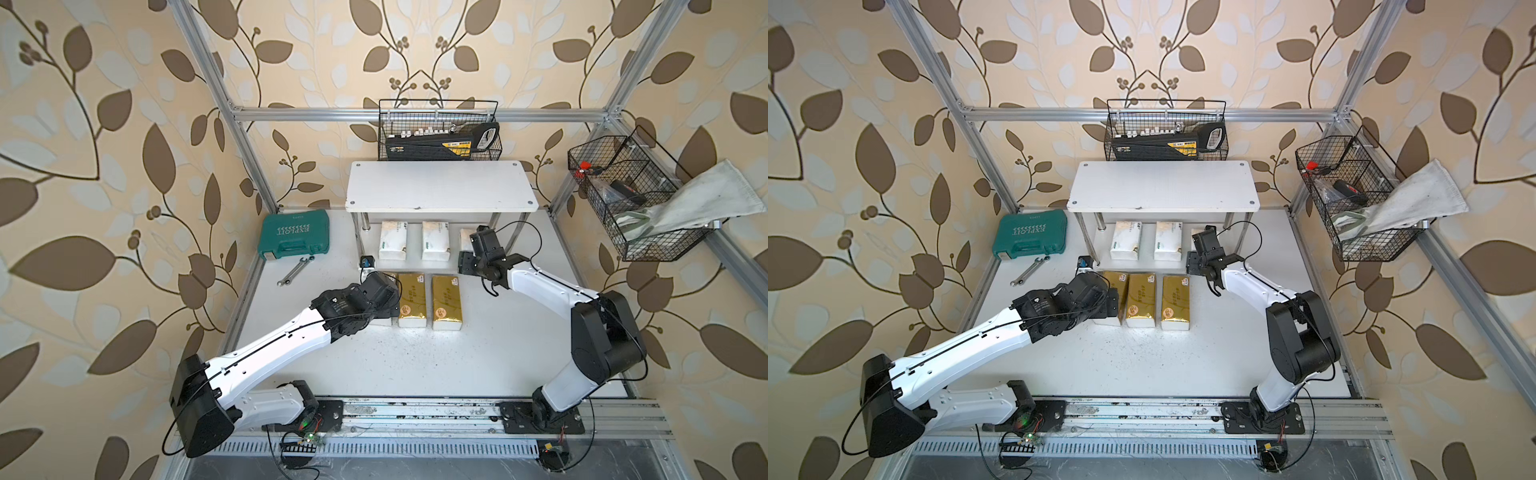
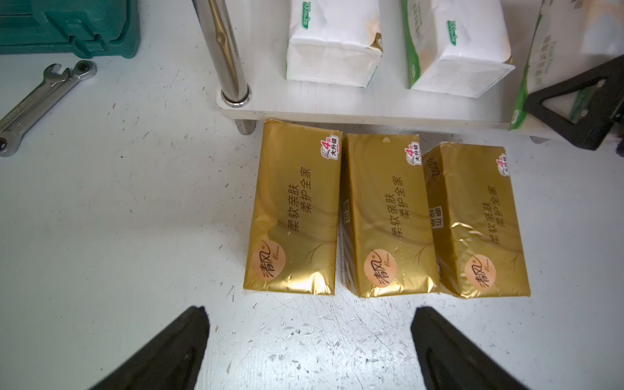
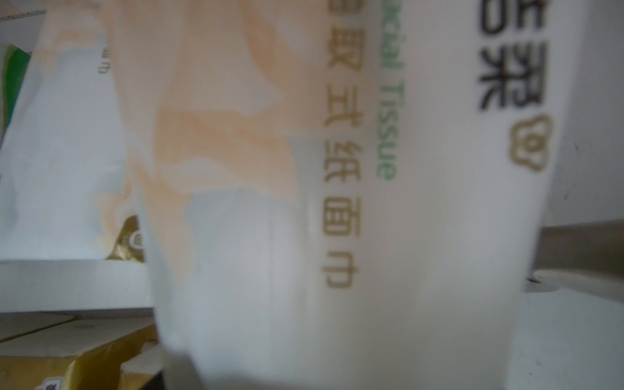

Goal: Place the tissue boxes on the shelf by color
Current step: Place a box of tissues on the shelf.

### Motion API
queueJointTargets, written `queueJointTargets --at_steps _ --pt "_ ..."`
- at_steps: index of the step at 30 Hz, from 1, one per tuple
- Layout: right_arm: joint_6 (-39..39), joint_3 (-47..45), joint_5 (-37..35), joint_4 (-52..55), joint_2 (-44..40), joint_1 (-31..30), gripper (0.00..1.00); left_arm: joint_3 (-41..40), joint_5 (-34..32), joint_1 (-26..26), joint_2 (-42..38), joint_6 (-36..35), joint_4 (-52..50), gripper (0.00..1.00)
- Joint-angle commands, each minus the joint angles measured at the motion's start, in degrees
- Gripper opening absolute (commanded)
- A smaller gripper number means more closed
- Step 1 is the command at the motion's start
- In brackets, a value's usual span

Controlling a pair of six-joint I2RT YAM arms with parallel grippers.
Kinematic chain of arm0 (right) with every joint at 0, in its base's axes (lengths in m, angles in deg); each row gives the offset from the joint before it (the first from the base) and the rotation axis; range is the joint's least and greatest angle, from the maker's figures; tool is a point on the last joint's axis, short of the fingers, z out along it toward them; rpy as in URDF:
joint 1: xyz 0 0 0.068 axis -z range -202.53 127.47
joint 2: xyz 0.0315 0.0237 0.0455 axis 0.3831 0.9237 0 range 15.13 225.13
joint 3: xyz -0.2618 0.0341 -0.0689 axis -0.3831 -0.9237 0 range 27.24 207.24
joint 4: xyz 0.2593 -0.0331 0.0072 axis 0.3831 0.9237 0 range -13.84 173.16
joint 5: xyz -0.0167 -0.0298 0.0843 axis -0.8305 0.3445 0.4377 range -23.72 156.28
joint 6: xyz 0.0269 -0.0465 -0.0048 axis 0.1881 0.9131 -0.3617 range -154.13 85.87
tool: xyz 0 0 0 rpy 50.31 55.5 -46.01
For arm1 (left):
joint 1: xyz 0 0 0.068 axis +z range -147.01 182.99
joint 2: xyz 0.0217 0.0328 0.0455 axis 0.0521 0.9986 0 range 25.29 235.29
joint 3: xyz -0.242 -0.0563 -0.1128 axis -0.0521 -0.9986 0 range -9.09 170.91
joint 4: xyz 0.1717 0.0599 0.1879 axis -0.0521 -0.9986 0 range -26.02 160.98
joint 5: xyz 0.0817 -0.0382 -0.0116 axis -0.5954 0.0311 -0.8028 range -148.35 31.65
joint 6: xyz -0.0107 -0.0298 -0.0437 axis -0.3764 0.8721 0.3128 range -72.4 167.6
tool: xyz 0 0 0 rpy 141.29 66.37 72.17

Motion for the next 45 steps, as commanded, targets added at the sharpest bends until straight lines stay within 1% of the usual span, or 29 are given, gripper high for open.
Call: queueJointTargets --at_steps 1,11,16,18,23,26,45 --pt "1.1 3.5 0.8 -1.0 2.1 0.9 0.73 -0.3 0.5 0.6 -1.7 0.9 -0.9 0.99" --pt "1.6 8.1 2.3 0.4 7.9 3.8 0.76 -0.4 0.3 0.7 -2.5 1.3 -1.8 0.99" --pt "2.0 11.2 2.6 2.0 10.9 4.1 0.78 -0.2 0.3 0.6 -2.8 1.6 -2.2 0.99" --pt "2.6 12.4 2.2 2.9 12.0 4.2 0.80 -0.2 0.2 0.6 -2.9 1.7 -2.4 0.99" --pt "3.4 14.1 1.4 4.4 13.0 4.6 0.94 -0.2 0.2 0.6 -3.1 2.1 -2.7 0.99" --pt "3.3 14.2 1.7 4.5 12.6 4.6 0.99 -0.1 0.3 0.6 -3.1 2.2 -2.7 0.99" --pt "1.7 9.3 2.7 3.3 6.8 4.6 0.99 0.3 1.6 0.6 -1.7 2.5 -1.6 0.99"
